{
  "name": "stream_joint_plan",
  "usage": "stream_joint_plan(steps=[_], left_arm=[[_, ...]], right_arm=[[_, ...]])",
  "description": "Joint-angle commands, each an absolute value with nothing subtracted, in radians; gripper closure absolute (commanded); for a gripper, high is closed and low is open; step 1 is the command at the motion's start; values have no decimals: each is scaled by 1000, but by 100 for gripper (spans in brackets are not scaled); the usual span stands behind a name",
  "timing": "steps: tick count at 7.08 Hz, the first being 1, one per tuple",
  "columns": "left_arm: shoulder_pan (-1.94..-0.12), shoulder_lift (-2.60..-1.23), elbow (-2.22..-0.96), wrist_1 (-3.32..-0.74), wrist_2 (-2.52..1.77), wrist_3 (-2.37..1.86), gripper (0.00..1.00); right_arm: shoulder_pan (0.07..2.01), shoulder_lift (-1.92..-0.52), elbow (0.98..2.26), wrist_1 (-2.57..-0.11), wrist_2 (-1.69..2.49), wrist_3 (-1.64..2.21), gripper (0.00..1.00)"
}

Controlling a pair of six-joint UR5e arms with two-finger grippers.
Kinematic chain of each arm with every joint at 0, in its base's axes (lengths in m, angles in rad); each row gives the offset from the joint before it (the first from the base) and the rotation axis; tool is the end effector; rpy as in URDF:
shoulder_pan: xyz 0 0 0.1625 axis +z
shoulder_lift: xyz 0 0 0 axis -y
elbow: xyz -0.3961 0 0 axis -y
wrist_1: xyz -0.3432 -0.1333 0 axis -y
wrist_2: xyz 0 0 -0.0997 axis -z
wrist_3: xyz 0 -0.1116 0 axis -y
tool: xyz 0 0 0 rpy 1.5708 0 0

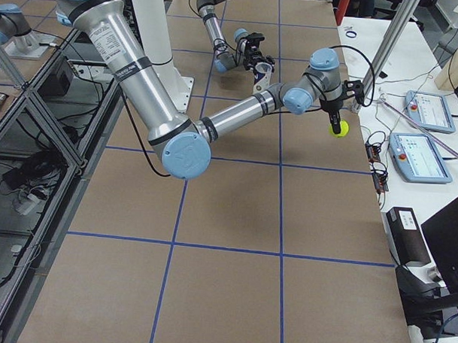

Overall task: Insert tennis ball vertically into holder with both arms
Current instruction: 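Carry the second ball over the can and lower it in with the right gripper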

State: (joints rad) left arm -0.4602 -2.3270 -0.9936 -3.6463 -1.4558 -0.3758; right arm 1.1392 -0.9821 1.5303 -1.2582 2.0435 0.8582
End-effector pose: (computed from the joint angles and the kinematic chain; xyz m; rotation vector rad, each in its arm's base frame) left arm 0.5018 -0.4118 0.2422 1.7072 1.4849 0.2645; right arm -0.1983 -0.6278 0.3022 0.4084 -0.8613 0.1905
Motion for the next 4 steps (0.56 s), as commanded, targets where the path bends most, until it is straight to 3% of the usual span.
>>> stream_joint_plan(steps=[1,4], left_arm=[[-460,-2327,-994,-3645,-1456,-376,2],[-460,-2327,-996,-3642,-1456,-376,2]], right_arm=[[1037,-966,1769,-1432,2057,1061,100],[869,-838,1871,-1590,1970,1282,100]])
